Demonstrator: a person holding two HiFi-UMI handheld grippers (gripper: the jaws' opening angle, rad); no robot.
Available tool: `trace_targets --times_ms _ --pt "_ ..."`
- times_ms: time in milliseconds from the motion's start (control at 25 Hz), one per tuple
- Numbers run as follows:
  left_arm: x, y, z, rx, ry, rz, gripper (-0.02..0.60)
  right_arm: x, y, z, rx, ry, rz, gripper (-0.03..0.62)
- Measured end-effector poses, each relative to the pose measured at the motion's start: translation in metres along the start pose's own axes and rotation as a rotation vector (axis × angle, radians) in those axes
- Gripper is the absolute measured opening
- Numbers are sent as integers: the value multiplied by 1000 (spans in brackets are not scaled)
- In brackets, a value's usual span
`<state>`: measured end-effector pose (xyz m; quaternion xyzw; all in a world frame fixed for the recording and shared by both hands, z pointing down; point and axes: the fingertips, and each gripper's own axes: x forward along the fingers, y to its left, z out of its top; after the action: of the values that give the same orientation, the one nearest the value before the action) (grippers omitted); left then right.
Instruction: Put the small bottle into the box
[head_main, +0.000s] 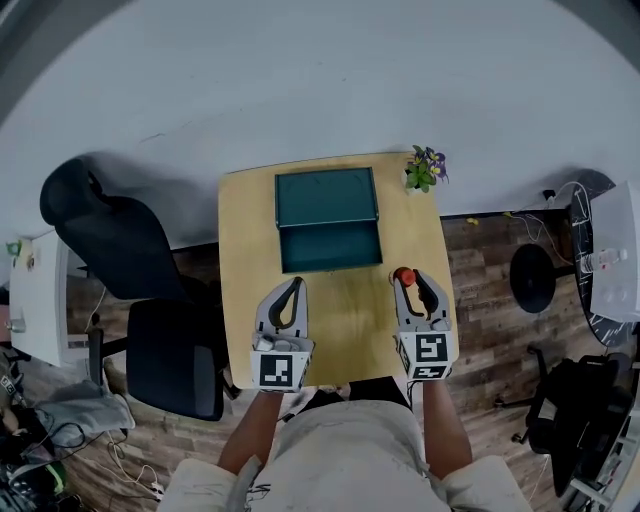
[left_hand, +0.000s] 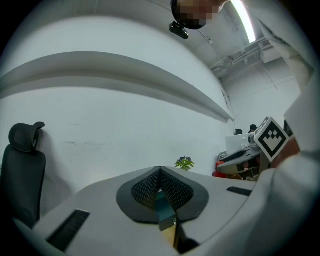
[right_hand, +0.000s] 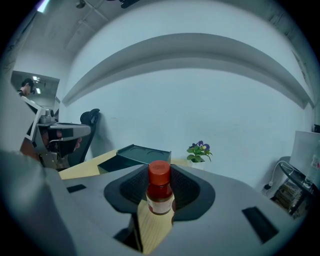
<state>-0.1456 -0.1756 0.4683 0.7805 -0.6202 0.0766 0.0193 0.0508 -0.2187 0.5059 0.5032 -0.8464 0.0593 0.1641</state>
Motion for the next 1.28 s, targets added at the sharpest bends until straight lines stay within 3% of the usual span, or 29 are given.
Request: trace_targets --times_ms 520,1280 --pt "-30 27 22 2 -101 86 6 -6 21 41 -55 -71 35 144" --pt "-58 66 8 -25 -45 267 6 52 74 59 -114 -76 231 143"
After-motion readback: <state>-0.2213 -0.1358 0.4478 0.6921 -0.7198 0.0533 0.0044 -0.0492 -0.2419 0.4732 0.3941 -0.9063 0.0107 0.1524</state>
